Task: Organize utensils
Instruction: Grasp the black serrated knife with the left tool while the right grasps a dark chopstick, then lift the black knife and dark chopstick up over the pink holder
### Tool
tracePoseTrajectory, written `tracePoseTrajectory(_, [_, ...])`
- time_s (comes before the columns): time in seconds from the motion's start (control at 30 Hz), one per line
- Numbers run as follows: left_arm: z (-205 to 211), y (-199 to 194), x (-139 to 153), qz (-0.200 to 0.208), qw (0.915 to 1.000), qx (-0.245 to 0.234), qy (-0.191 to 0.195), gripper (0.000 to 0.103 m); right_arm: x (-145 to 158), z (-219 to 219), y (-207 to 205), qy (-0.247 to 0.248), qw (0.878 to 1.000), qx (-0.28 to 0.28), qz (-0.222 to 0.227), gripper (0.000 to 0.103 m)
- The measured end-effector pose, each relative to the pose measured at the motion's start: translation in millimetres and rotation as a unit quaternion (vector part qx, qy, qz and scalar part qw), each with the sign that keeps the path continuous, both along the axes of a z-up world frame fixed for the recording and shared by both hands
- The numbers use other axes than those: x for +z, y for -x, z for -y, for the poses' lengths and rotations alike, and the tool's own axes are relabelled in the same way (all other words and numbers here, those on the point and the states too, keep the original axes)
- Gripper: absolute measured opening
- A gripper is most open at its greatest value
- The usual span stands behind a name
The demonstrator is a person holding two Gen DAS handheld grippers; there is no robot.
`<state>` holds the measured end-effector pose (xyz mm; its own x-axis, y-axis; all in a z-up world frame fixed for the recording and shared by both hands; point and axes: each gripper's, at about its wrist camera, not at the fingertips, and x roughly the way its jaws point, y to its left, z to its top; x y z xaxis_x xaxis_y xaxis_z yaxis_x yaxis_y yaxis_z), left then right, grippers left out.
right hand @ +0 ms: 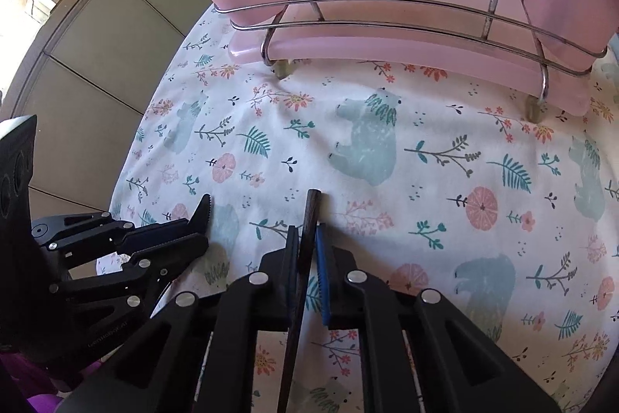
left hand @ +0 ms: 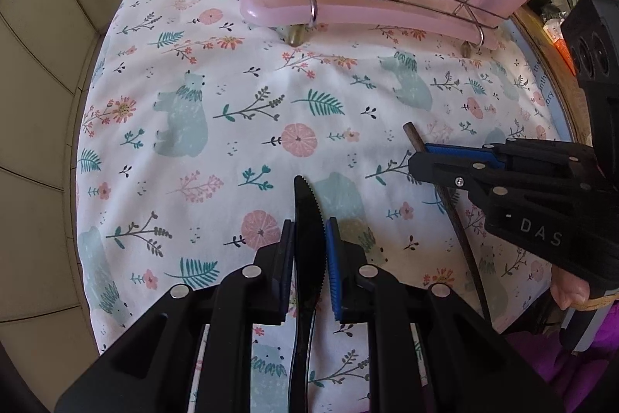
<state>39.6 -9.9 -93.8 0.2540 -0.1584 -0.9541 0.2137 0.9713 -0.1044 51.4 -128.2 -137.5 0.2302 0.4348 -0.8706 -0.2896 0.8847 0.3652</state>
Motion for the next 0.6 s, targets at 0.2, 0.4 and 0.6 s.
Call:
tracePoseTrajectory(0.2, [2.1,-4.7,-1.5,-0.018,0.9993,-0.016,-0.028,0.015,5.4,15.8,11.1,-0.023,1.0,-0.012,0.016,0.006])
tracePoseTrajectory(0.4, [15.2,-8.5,-5.3,-0.02,0.9983,-0.025,-0.049,0.015,19.1,36.0,24.3,-0.052,0.997,-0.03,0.051,0.006])
tracePoseTrajectory(0.6, [21.8,-4.6,3.4,-0.011,0.9995,-0.01,-0.026,0.015,29.7,52.4,26.2,-0.073,0.994,-0.04,0.077,0.006])
